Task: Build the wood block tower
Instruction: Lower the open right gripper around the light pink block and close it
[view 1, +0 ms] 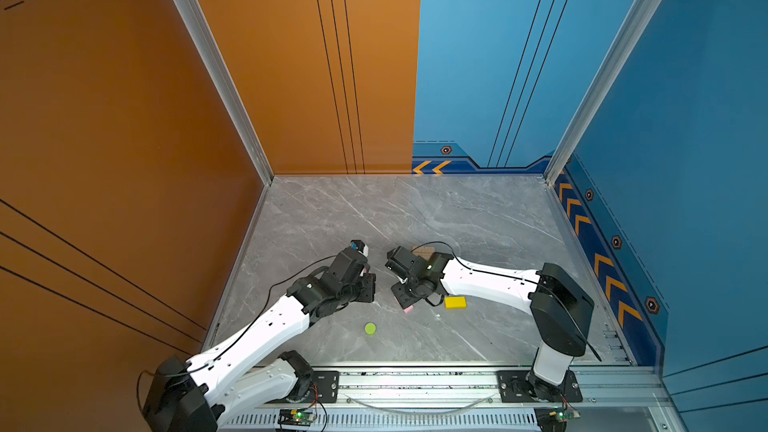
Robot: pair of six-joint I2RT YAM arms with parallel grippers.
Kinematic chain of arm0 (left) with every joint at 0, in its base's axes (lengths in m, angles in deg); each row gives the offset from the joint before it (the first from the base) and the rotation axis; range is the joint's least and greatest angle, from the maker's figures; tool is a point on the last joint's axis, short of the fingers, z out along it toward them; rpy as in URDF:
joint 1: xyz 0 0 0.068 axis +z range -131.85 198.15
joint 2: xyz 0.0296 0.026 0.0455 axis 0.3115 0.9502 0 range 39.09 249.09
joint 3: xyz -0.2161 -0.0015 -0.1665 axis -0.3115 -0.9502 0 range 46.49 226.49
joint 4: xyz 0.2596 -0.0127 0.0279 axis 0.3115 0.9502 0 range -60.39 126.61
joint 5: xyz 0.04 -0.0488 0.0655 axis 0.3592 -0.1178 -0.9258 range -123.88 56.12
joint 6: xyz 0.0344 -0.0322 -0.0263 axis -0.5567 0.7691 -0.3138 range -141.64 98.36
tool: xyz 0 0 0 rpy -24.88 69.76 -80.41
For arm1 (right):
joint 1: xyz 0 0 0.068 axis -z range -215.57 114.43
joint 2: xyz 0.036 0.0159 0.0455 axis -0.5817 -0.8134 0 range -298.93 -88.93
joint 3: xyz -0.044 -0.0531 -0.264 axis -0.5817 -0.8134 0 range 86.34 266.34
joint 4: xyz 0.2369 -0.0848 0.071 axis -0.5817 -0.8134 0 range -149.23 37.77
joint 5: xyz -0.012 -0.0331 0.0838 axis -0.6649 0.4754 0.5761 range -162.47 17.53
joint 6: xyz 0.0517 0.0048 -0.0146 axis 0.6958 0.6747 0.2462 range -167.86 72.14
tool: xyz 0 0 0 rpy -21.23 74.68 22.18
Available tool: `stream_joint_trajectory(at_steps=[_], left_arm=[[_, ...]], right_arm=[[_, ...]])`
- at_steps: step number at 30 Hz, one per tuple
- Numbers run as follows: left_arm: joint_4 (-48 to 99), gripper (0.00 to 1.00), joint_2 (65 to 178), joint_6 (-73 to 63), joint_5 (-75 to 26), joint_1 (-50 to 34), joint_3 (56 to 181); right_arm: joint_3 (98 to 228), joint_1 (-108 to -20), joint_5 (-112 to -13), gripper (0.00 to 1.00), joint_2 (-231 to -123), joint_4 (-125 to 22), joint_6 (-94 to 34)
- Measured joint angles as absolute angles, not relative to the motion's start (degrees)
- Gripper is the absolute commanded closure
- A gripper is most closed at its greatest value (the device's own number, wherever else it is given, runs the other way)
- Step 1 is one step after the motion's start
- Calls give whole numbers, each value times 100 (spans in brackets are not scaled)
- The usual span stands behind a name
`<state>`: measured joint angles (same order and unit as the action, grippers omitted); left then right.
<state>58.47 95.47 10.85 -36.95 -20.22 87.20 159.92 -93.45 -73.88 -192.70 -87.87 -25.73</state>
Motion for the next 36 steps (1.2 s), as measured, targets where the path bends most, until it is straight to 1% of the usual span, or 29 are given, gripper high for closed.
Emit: stream_joint_trajectory(at_steps=[4, 9, 17, 21, 29, 36], left_arm=[[6011, 100, 9128, 1072, -3898, -1939, 8598], [6081, 100, 8712, 1074, -4075, -1891, 8504], [6121, 96, 8592, 1074, -4132, -1886, 8458], [6123, 96, 8592, 1074, -4136, -1886, 8432], [6138, 96, 8592, 1074, -4136, -1886, 8401], [6138, 96, 8592, 1076, -4139, -1886, 8401]], right_arm=[[16176, -9415, -7348, 35, -19475, -8966, -2746], [16303, -9450, -7270, 36, -19683, -9130, -2882], [16314, -9450, -7263, 38, -19949, -9240, -2903], [16314, -9450, -7265, 42, -20032, -9237, -2901], [16338, -9450, -7267, 53, -20054, -9235, -2899], [16355, -9450, -7265, 58, -20146, -9231, -2899]])
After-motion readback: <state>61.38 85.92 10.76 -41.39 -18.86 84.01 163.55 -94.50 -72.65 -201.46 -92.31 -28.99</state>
